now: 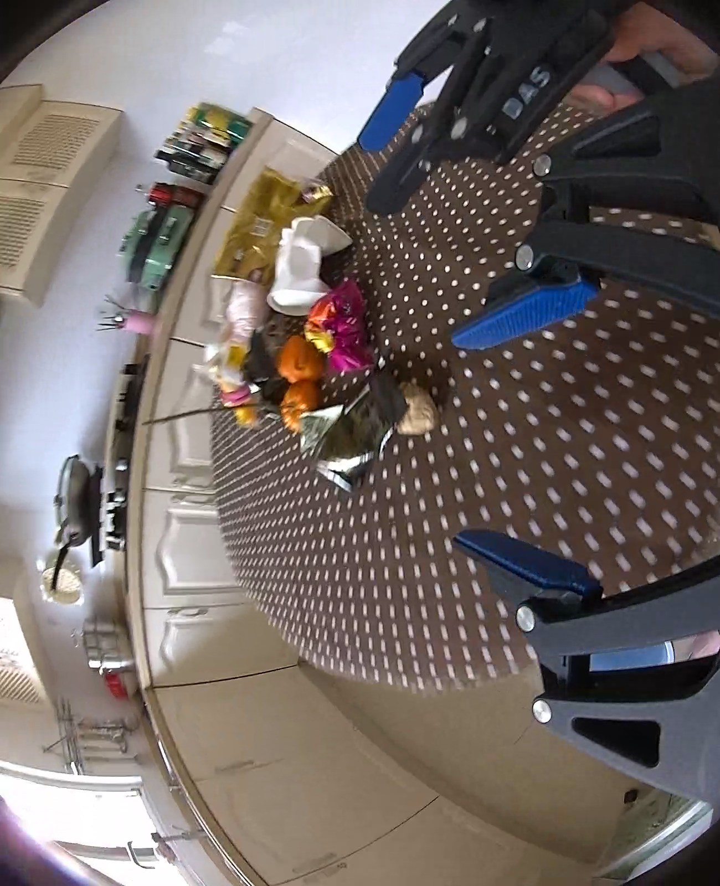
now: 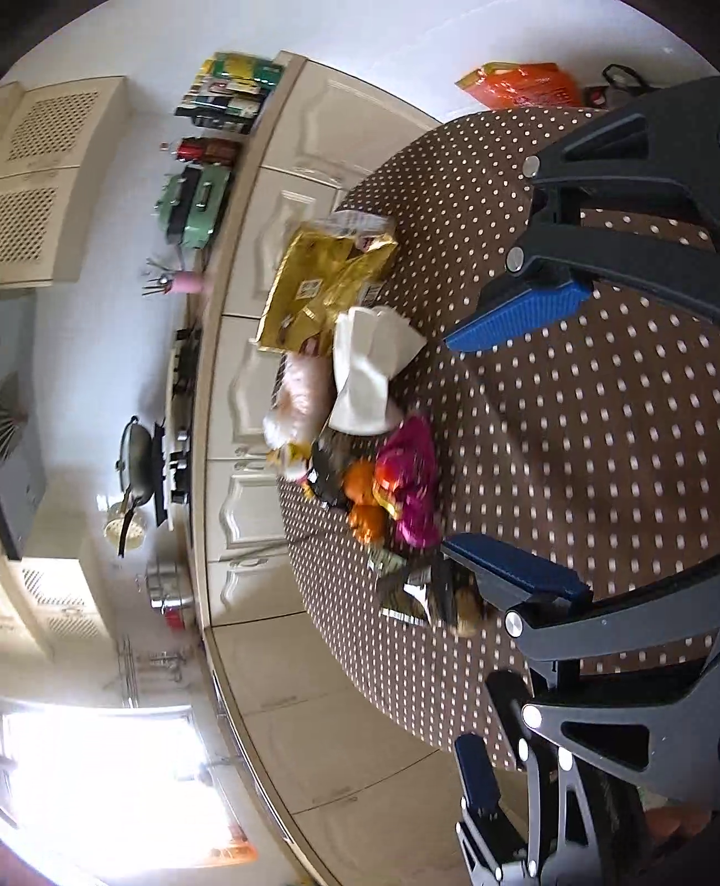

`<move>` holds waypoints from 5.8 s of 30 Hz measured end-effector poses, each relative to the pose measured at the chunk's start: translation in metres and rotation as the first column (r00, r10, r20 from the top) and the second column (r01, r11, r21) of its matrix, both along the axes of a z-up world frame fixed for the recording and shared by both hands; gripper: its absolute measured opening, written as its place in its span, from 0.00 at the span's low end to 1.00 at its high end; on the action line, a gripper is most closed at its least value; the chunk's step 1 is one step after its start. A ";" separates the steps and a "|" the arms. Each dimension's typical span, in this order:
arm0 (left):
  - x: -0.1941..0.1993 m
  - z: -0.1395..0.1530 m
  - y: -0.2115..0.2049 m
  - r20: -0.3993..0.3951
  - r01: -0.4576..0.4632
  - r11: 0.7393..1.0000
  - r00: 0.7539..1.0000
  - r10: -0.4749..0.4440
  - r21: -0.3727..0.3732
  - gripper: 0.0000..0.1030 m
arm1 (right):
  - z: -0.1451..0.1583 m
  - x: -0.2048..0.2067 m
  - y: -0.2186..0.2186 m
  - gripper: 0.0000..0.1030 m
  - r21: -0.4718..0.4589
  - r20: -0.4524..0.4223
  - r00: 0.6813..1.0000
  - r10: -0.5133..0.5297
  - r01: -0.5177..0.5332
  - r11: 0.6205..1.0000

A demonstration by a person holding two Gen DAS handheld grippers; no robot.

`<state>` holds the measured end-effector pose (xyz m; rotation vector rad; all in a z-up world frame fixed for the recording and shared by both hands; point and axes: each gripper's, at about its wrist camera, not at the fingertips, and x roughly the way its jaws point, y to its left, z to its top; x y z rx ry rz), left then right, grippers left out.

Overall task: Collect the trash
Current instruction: 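Grasp the small brown scrap with the left gripper while the right gripper grasps the black snack bag, then carry the scrap and black snack bag in both grippers over the blue bin, then open both grippers to drop the scrap and black bag into the bin, then grasp the white-green wrapper with the left gripper while the right gripper grasps the pink candy wrapper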

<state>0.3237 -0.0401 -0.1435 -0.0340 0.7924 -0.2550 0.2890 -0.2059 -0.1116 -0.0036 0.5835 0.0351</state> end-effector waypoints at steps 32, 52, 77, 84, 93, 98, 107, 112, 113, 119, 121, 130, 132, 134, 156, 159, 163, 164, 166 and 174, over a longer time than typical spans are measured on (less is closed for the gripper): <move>0.008 0.003 0.087 -0.008 -0.161 0.985 0.987 0.161 -0.065 0.23 | -0.015 0.067 0.084 0.69 0.040 -0.163 0.956 0.243 -0.240 0.970; -0.021 -0.007 0.146 -0.011 -0.207 0.967 0.978 0.208 -0.149 0.23 | -0.010 0.048 0.115 0.32 0.063 -0.182 0.931 0.316 -0.309 0.949; -0.078 -0.142 0.317 -0.279 -0.546 0.831 0.818 0.503 -0.102 0.23 | -0.144 0.009 0.353 0.33 0.133 -0.427 0.637 0.641 -0.657 0.742; -0.042 -0.177 0.331 -0.324 -0.557 0.827 0.797 0.509 -0.071 0.23 | -0.180 0.030 0.365 0.33 0.131 -0.479 0.635 0.606 -0.631 0.765; -0.015 -0.182 0.345 -0.290 -0.591 0.801 0.787 0.544 -0.098 0.48 | -0.198 0.043 0.376 0.33 0.137 -0.501 0.632 0.591 -0.617 0.775; -0.024 -0.191 0.352 -0.309 -0.607 0.789 0.771 0.557 -0.093 0.51 | -0.204 0.044 0.380 0.33 0.144 -0.516 0.618 0.594 -0.621 0.771; -0.044 -0.201 0.363 -0.334 -0.634 0.768 0.746 0.576 -0.094 0.51 | -0.211 0.042 0.394 0.33 0.149 -0.529 0.596 0.605 -0.636 0.757; -0.050 -0.194 0.373 -0.321 -0.654 0.750 0.735 0.598 -0.099 0.51 | -0.206 0.045 0.407 0.33 0.152 -0.509 0.598 0.619 -0.645 0.749; -0.051 -0.191 0.375 -0.317 -0.660 0.745 0.731 0.604 -0.102 0.51 | -0.203 0.047 0.410 0.33 0.154 -0.500 0.600 0.624 -0.648 0.746; -0.055 -0.176 0.383 -0.287 -0.670 0.735 0.728 0.623 -0.104 0.52 | -0.182 0.053 0.425 0.40 0.147 -0.431 0.632 0.644 -0.655 0.741; -0.058 -0.172 0.384 -0.283 -0.672 0.733 0.727 0.625 -0.107 0.52 | -0.178 0.054 0.426 0.40 0.141 -0.426 0.633 0.646 -0.659 0.739; -0.063 -0.143 0.367 -0.242 -0.644 0.754 0.758 0.606 -0.127 0.52 | -0.141 0.038 0.392 0.40 0.078 -0.363 0.690 0.626 -0.647 0.759; -0.064 -0.128 0.356 -0.218 -0.626 0.768 0.775 0.593 -0.136 0.52 | -0.124 0.033 0.376 0.41 0.062 -0.334 0.714 0.615 -0.634 0.770; -0.064 -0.111 0.341 -0.188 -0.597 0.789 0.800 0.570 -0.148 0.52 | -0.106 0.028 0.360 0.42 0.053 -0.304 0.735 0.606 -0.622 0.781; -0.024 0.011 0.071 0.017 -0.084 0.991 0.996 0.087 -0.105 0.60 | 0.022 0.001 0.056 0.53 0.019 -0.019 0.976 0.216 -0.216 0.976; -0.006 0.006 0.036 -0.014 -0.029 0.995 1.000 0.028 -0.093 0.60 | 0.010 0.013 0.018 0.54 0.037 -0.054 0.988 0.143 -0.142 0.989; 0.021 -0.002 0.005 -0.047 -0.002 0.999 0.999 -0.001 -0.050 0.60 | -0.003 0.024 -0.006 0.57 0.053 -0.092 0.991 0.098 -0.093 0.994; 0.028 -0.005 -0.001 -0.056 -0.002 0.999 0.998 0.000 -0.037 0.60 | -0.005 0.028 -0.010 0.58 0.059 -0.096 0.991 0.095 -0.090 0.994; 0.044 -0.008 -0.011 -0.067 0.003 1.000 0.998 -0.004 -0.019 0.60 | -0.008 0.035 -0.013 0.59 0.062 -0.107 0.990 0.092 -0.086 0.994; 0.095 -0.026 -0.024 -0.105 -0.019 0.999 0.994 0.023 0.042 0.60 | -0.009 0.049 -0.014 0.61 0.081 -0.118 0.988 0.101 -0.092 0.993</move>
